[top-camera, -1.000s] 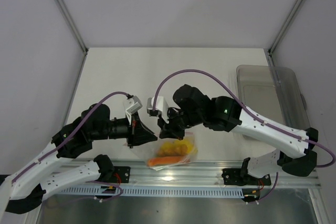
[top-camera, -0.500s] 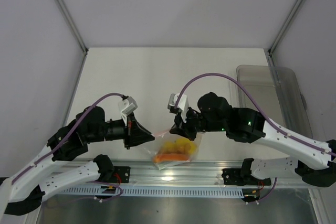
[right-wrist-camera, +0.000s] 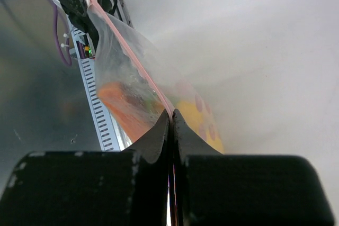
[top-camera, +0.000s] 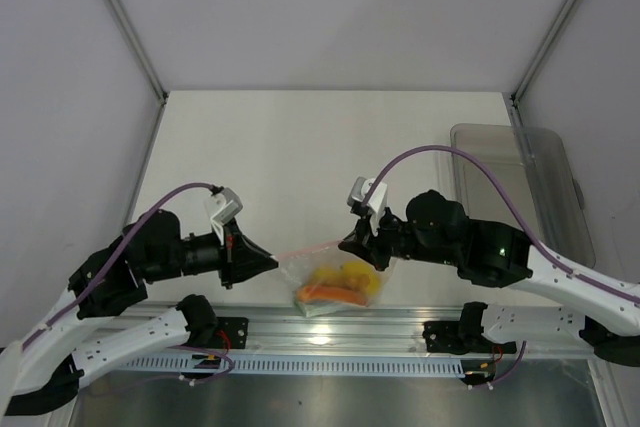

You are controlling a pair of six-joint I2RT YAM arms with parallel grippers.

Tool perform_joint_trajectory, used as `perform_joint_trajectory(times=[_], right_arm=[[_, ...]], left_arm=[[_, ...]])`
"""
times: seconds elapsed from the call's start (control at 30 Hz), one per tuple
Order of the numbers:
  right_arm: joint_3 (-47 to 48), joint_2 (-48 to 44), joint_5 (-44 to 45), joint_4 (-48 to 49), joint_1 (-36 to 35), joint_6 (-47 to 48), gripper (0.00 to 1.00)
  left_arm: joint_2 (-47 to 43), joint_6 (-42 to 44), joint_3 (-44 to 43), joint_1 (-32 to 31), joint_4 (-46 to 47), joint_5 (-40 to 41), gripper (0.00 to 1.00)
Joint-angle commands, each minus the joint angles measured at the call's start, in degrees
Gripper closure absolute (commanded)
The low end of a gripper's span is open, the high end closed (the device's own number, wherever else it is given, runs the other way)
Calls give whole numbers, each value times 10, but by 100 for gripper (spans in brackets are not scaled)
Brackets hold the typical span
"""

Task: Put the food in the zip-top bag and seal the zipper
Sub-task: Zip the zipper food storage bag at the center of the board.

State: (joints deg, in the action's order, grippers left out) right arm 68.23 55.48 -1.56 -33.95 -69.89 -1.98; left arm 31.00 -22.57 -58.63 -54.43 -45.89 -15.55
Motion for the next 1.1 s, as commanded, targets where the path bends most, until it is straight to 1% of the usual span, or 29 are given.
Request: perform_joint_trajectory(times=[0.0,0.3,0.53,0.67,0.77,0.8,1.0,1.03,1.07], right_arm=[[3,-20,50,21,-12,-3,100],[18,14,42,31,-40,-7,100],[27,23,53,67,-84,2,100],[61,34,28,75,-90,-1,100],[87,60,23,61,-92,-14,100],[96,73,5,60,-92,-21,100],[99,96,-8,76,-94,-34,100],[97,101,-6,78,-93,-36,100],[97,103,-5,84,-94,-36,100]], left_arm=[[-22,13,-41,2,-63,31,99],[-60,2,-61,2,-85,69,99],[-113,9,-54,2,-54,68,100],[-140,7,-52,2,-28,65,99],[-147,4,-56,2,-25,71,99],[-149,4,-54,2,-29,74,99],[-170,-18,-19,2,-40,128,99],[-172,-25,-4,2,-41,133,98],[-176,-27,0,2,-40,135,93]])
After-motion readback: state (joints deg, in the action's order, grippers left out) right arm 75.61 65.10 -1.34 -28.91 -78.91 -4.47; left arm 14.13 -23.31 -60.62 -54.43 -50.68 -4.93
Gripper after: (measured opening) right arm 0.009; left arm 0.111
